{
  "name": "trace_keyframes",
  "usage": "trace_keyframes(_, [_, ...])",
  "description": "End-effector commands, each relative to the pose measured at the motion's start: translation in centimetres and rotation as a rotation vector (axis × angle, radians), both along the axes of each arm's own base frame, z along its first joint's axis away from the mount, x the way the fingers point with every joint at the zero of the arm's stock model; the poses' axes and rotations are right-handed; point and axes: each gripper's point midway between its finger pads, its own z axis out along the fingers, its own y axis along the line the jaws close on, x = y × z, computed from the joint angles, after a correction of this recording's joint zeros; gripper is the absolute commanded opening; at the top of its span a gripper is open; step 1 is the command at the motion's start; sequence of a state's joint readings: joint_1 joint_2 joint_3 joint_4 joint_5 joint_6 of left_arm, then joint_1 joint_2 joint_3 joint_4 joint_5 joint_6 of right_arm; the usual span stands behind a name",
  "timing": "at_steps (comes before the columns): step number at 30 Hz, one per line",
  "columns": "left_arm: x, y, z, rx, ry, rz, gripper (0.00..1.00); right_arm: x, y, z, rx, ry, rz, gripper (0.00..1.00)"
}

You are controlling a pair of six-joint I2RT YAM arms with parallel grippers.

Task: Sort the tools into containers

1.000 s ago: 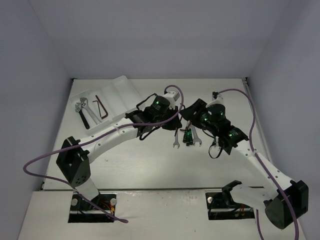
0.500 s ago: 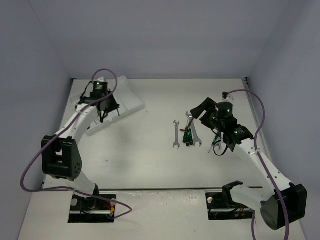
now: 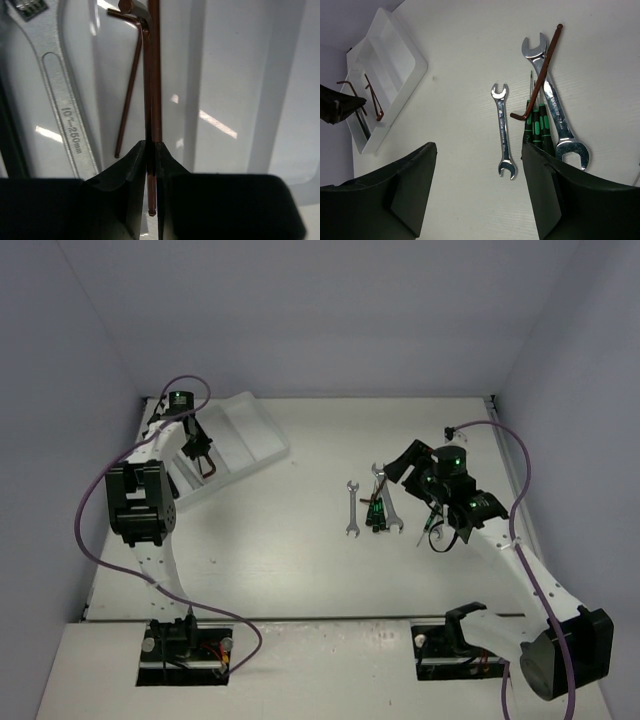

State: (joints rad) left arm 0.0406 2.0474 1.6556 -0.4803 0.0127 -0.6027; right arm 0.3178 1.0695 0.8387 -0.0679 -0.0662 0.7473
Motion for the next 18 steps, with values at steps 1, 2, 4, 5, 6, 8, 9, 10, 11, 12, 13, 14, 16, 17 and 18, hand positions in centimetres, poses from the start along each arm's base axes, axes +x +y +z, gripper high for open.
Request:
trace_keyframes(1, [0.3,2.9,4.2,0.058,-0.078,0.081,0.10,0.6,-0.2,0.6,-0.013,-0.033,0.010,0.66])
trace_keyframes(2, [0.4,2.9,4.1,0.055,-0.079,0.076,0.16,0.7,-0.2,0.4,-0.020,-0.027,0.013,0.66])
trace_keyframes(4, [0.6,2.8,4.0,0.051,-0.076,0.054,0.23,1.0,-0.2,0.2,-0.031,-0.022,0.015,0.66])
trace_keyframes(5, [0.7,2.6,4.0,0.044,-0.077,0.042,0.27,1.2,-0.2,0.1,-0.036,-0.018,0.016,0.66])
trace_keyframes(6, [0.6,2.3,4.2,0.033,-0.081,0.031,0.32,1.5,-0.2,0.0,-0.040,-0.015,0.010,0.66])
trace_keyframes(8, [0.5,2.1,4.7,0.030,-0.091,0.024,0.41,2.1,-0.2,-0.6,-0.052,0.008,-0.001,0.66])
trace_keyframes(9, [0.3,1.8,5.1,0.023,-0.099,0.011,0.44,2.6,-0.2,-1.0,-0.059,0.022,-0.007,0.65])
trace_keyframes(10, [0.3,1.4,5.7,0.012,-0.113,-0.009,0.47,3.1,-0.2,-1.3,-0.066,0.033,-0.011,0.64])
trace_keyframes(11, [0.2,1.3,6.4,0.012,-0.129,-0.012,0.49,3.4,-0.2,-0.9,-0.065,0.023,-0.015,0.62])
trace_keyframes(12, [-0.1,0.5,7.2,0.000,-0.145,-0.053,0.51,4.0,-0.1,-2.0,-0.080,0.057,-0.021,0.60])
trace_keyframes(13, [-0.4,-0.3,8.7,-0.005,-0.176,-0.089,0.52,4.7,0.0,-2.3,-0.086,0.073,-0.026,0.57])
trace_keyframes(14, [-0.7,-0.8,9.3,-0.008,-0.187,-0.114,0.52,5.1,0.1,-2.9,-0.092,0.092,-0.029,0.57])
trace_keyframes(16, [-2.1,-3.1,11.8,0.001,-0.230,-0.216,0.52,6.5,0.4,-4.8,-0.119,0.152,-0.036,0.54])
trace_keyframes(17, [-3.0,-4.6,13.3,0.006,-0.260,-0.262,0.52,7.2,0.5,-5.6,-0.131,0.173,-0.035,0.53])
trace_keyframes(18, [-3.9,-5.8,14.5,0.006,-0.284,-0.301,0.52,7.7,0.6,-6.2,-0.141,0.189,-0.037,0.51])
